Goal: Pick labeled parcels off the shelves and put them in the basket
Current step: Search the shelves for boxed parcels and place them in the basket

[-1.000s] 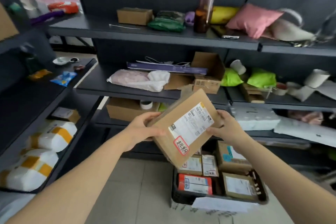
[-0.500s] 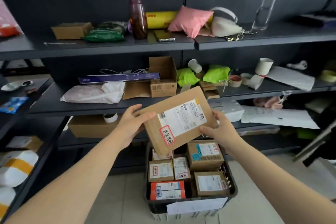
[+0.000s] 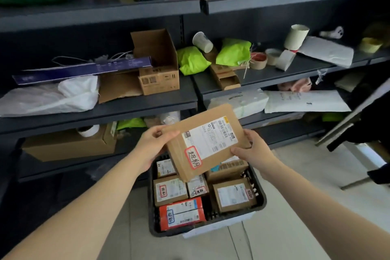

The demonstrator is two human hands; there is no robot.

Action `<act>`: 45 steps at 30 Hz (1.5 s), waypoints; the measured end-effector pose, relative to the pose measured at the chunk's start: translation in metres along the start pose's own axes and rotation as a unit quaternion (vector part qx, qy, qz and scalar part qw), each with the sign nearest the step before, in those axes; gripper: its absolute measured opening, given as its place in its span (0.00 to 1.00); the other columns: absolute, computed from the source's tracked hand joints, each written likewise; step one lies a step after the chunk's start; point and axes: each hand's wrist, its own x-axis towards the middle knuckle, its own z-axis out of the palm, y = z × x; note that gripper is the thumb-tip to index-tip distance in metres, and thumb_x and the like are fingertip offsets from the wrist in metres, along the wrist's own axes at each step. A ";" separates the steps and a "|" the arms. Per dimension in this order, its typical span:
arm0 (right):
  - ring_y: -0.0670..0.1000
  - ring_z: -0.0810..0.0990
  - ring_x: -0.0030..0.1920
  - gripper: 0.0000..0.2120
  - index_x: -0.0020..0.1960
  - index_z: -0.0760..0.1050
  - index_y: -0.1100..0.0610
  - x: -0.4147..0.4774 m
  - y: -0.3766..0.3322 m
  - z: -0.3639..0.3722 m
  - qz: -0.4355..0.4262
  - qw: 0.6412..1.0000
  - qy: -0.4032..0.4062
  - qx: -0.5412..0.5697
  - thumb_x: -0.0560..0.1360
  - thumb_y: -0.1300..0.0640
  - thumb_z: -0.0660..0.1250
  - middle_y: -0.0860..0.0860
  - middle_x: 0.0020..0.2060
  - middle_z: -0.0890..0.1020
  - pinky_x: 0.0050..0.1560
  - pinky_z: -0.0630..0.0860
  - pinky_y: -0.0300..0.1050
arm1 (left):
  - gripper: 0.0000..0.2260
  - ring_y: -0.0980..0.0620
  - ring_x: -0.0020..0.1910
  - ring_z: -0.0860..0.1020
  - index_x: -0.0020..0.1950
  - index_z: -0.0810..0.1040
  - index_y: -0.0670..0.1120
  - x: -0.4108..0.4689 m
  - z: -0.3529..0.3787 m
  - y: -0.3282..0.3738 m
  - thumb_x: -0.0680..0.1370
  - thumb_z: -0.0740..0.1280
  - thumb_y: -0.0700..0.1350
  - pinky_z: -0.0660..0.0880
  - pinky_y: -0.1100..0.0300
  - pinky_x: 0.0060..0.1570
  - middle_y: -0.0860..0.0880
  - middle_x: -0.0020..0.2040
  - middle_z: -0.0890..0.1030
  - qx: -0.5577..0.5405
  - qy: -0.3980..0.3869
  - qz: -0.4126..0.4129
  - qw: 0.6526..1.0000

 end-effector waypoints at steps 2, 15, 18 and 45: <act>0.53 0.75 0.60 0.31 0.71 0.62 0.54 0.016 0.015 0.012 0.018 1.000 -0.006 -0.006 0.72 0.61 0.71 0.51 0.62 0.75 0.61 0.75 0.56 | 0.17 0.47 0.54 0.80 0.57 0.78 0.46 0.021 -0.003 -0.018 0.70 0.75 0.46 0.77 0.49 0.56 0.44 0.54 0.82 0.014 -0.001 -0.017 1.000; 0.56 0.77 0.57 0.30 0.71 0.61 0.57 0.059 0.148 0.044 0.180 0.983 0.036 0.016 0.73 0.54 0.69 0.50 0.57 0.73 0.57 0.77 0.58 | 0.18 0.50 0.54 0.79 0.52 0.78 0.54 0.079 0.045 -0.136 0.65 0.77 0.54 0.76 0.52 0.56 0.49 0.55 0.80 0.098 -0.043 -0.127 0.986; 0.54 0.76 0.54 0.27 0.70 0.63 0.59 0.055 0.184 0.032 0.217 0.975 0.044 0.009 0.74 0.57 0.68 0.51 0.55 0.73 0.57 0.76 0.52 | 0.16 0.53 0.52 0.78 0.54 0.77 0.52 0.079 0.076 -0.167 0.69 0.75 0.51 0.74 0.59 0.45 0.49 0.55 0.80 0.112 -0.063 -0.142 0.982; 0.59 0.72 0.59 0.18 0.67 0.65 0.57 0.082 0.270 0.009 0.188 0.952 -0.022 -0.241 0.77 0.60 0.58 0.57 0.59 0.69 0.54 0.71 0.47 | 0.28 0.51 0.69 0.67 0.71 0.67 0.51 0.058 0.138 -0.256 0.72 0.71 0.42 0.65 0.56 0.69 0.51 0.71 0.65 0.451 -0.129 -0.033 0.883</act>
